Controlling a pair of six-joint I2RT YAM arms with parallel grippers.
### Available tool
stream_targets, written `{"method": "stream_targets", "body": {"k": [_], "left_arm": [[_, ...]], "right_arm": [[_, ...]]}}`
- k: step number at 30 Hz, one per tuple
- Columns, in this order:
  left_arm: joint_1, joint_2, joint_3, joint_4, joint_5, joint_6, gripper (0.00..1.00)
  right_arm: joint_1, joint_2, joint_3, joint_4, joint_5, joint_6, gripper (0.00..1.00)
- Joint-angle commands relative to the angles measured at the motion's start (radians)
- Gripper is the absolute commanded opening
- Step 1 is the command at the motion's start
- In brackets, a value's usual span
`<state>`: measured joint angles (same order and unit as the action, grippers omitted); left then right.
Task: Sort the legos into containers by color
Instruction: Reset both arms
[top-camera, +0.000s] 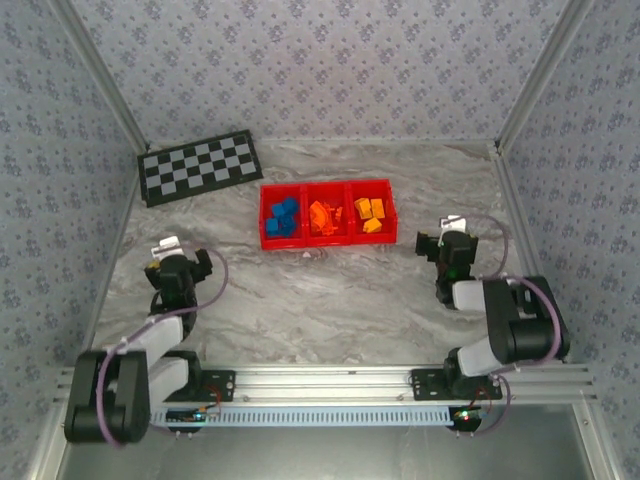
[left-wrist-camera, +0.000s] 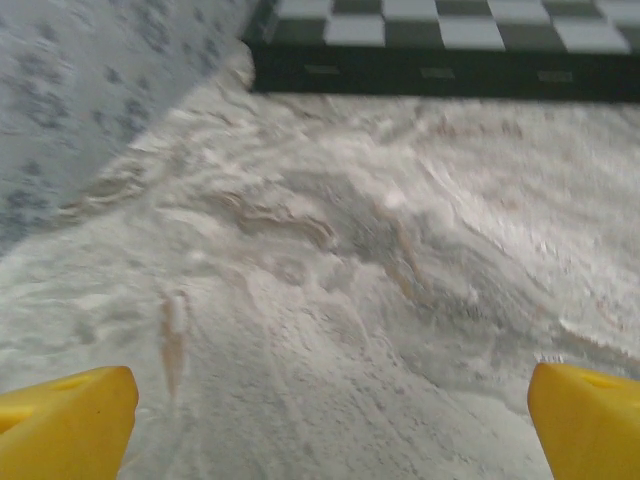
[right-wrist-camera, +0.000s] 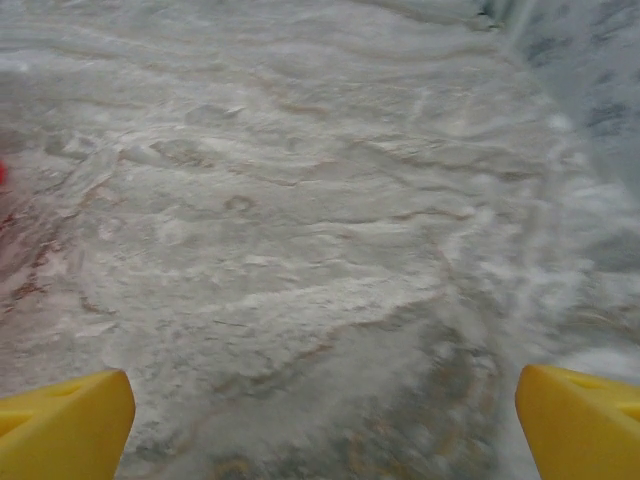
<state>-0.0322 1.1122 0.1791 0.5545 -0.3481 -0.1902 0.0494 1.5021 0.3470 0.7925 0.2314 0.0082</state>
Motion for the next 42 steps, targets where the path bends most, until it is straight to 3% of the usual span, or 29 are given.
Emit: {"method": "stream_targets", "body": {"k": [1, 4, 7, 9, 11, 12, 14, 17, 24, 36, 40, 42], "left_arm": [[0.01, 0.131, 0.124, 0.144, 0.125, 0.064, 1.0], [0.014, 0.256, 0.259, 0.046, 0.177, 0.112, 1.0], [0.048, 0.347, 0.378, -0.078, 0.337, 0.148, 1.0], [0.054, 0.371, 0.405, -0.109, 0.377, 0.162, 1.0], [0.055, 0.37, 0.393, -0.084, 0.393, 0.18, 1.0], [0.055, 0.387, 0.339, 0.068, 0.402, 0.191, 1.0], [0.061, 0.44, 0.184, 0.403, 0.327, 0.149, 1.0], [0.063, 0.426, 0.238, 0.252, 0.36, 0.165, 1.0], [0.066, 0.427, 0.238, 0.252, 0.349, 0.159, 1.0], [0.056, 0.423, 0.237, 0.255, 0.327, 0.163, 1.0], [0.054, 0.424, 0.236, 0.255, 0.324, 0.164, 1.0], [0.051, 0.424, 0.235, 0.257, 0.317, 0.166, 1.0]], "right_arm": [[-0.075, 0.038, 0.003, 0.136, -0.099, -0.004, 1.0], [-0.063, 0.034, 0.021, 0.098, -0.087, -0.014, 1.0], [-0.055, 0.034, 0.022, 0.093, -0.073, -0.019, 0.99], [-0.052, 0.034, 0.021, 0.095, -0.065, -0.02, 0.99], [-0.049, 0.033, 0.019, 0.1, -0.057, -0.022, 0.99], [-0.047, 0.034, 0.018, 0.103, -0.049, -0.023, 0.99], [-0.036, 0.035, 0.013, 0.116, -0.028, -0.027, 1.0], [-0.012, 0.038, -0.003, 0.149, 0.03, -0.039, 0.99], [0.011, 0.044, -0.018, 0.192, 0.079, -0.05, 1.0], [-0.02, 0.042, 0.011, 0.129, 0.014, -0.022, 1.0], [-0.057, 0.039, 0.032, 0.079, -0.13, -0.037, 1.0], [-0.057, 0.037, 0.033, 0.074, -0.143, -0.039, 1.0]]}}
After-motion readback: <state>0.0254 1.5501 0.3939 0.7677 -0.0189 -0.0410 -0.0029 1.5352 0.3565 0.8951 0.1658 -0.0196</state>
